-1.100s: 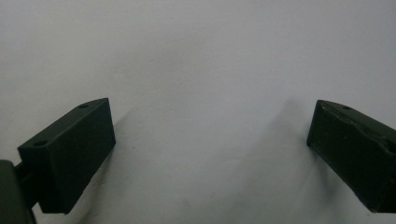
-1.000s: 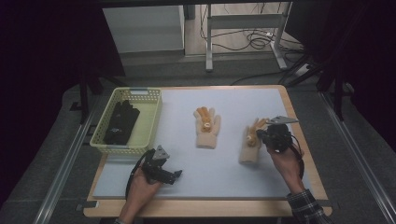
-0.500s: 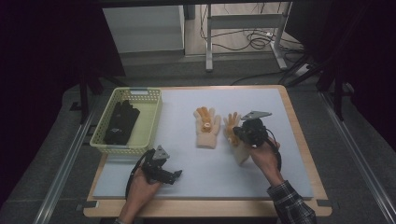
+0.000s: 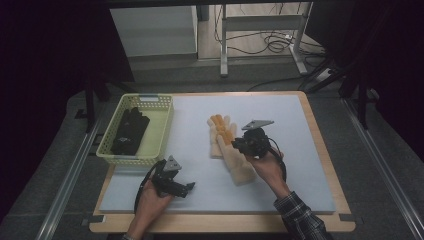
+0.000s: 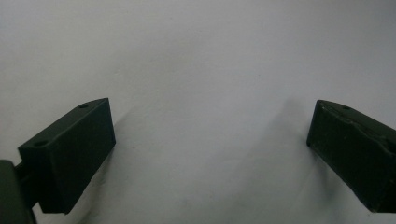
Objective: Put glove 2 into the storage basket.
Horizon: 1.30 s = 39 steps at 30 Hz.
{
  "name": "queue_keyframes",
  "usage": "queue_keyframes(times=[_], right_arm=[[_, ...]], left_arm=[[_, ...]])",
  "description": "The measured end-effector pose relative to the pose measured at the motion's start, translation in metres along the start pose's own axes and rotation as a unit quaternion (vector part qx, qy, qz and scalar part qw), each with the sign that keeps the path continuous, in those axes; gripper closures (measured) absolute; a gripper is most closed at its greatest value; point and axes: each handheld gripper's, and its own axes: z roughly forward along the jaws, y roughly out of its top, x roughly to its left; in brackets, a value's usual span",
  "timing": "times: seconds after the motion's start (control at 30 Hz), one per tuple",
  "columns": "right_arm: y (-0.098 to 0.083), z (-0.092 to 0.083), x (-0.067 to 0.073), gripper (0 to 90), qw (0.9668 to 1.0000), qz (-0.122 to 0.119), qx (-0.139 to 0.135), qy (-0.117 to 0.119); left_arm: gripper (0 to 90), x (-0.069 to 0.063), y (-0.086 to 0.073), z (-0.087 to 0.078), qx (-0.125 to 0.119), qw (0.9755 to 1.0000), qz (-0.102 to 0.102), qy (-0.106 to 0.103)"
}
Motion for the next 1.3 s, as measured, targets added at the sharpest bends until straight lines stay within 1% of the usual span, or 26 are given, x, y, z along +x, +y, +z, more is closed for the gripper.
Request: queue_keyframes(times=[0.17,0.23,0.3,0.37,0.47,0.53,0.6,0.67,0.77,0.8,0.83,0.87,0.9,0.93,0.97,1.03,1.07,1.17,1.23,1.3], right_arm=[[-0.002,0.006,-0.007,69.3,0.9999,0.0,0.0,-0.012],[-0.002,0.009,-0.01,67.2,0.9999,0.001,-0.002,-0.014],[-0.004,0.012,-0.011,62.5,0.9999,0.003,-0.001,-0.016],[-0.007,0.013,-0.011,58.3,0.9999,0.005,0.0,-0.012],[-0.014,0.013,-0.01,56.8,0.9999,-0.002,0.007,-0.01],[-0.02,0.01,-0.009,55.4,0.9999,-0.003,0.011,-0.005],[-0.028,0.007,-0.008,52.0,0.9998,-0.006,0.02,-0.003],[-0.036,0.005,-0.009,48.8,0.9993,-0.008,0.033,-0.012],[-0.05,0.007,-0.015,47.9,0.998,-0.014,0.048,-0.038],[-0.055,0.009,-0.017,50.8,0.9977,-0.008,0.053,-0.041],[-0.059,0.011,-0.02,56.8,0.9973,-0.002,0.06,-0.041],[-0.063,0.011,-0.022,65.9,0.9984,0.01,0.048,-0.029],[-0.065,0.01,-0.023,76.9,0.9987,0.023,0.041,-0.018],[-0.066,0.008,-0.023,84.4,0.9987,0.031,0.041,-0.006],[-0.067,0.007,-0.022,85.5,0.9986,0.032,0.042,-0.008],[-0.066,0.004,-0.019,86.4,0.9987,0.019,0.042,-0.021],[-0.067,-0.001,-0.017,86.4,0.9988,0.014,0.038,-0.026],[-0.071,-0.016,-0.017,86.4,0.9991,0.02,0.026,-0.028],[-0.077,-0.029,-0.016,86.1,0.999,0.022,0.026,-0.029],[-0.085,-0.038,-0.014,85.3,0.999,0.023,0.03,-0.023]], left_arm=[[1.2,-0.001,0.0,0.0,-0.002,1.0,-0.004,0.0],[1.2,0.0,0.0,0.0,-0.001,1.0,-0.002,0.0],[1.2,0.0,0.0,0.0,-0.001,1.0,-0.002,0.0],[1.2,0.0,0.0,0.0,-0.001,1.0,-0.002,0.0],[1.2,0.0,0.0,0.0,-0.001,1.0,-0.002,0.0],[1.2,0.0,0.0,0.0,-0.001,1.0,-0.001,0.0],[1.2,0.0,0.0,0.0,-0.001,1.0,-0.002,0.0],[1.2,0.0,0.0,0.0,-0.001,1.0,-0.002,0.0],[1.2,0.0,0.0,0.0,-0.001,1.0,-0.002,0.0],[1.2,0.0,0.0,0.0,-0.001,1.0,-0.002,0.0],[1.2,0.0,0.0,0.0,-0.001,1.0,-0.002,0.0],[1.2,0.0,0.0,0.0,-0.001,1.0,-0.001,0.0],[1.2,0.0,0.0,0.0,-0.001,1.0,-0.001,0.0],[1.2,0.0,0.0,0.0,-0.001,1.0,-0.002,0.0],[1.2,0.0,0.0,0.0,-0.001,1.0,-0.002,0.0],[1.2,0.0,0.0,0.0,-0.001,1.0,-0.001,0.0],[1.2,0.0,0.0,0.0,-0.001,1.0,-0.001,0.0],[1.2,0.0,0.0,0.0,-0.001,1.0,-0.002,0.0],[1.2,0.0,0.0,0.0,-0.001,1.0,-0.002,0.0],[1.2,0.0,0.0,0.0,-0.001,1.0,-0.001,0.0]])
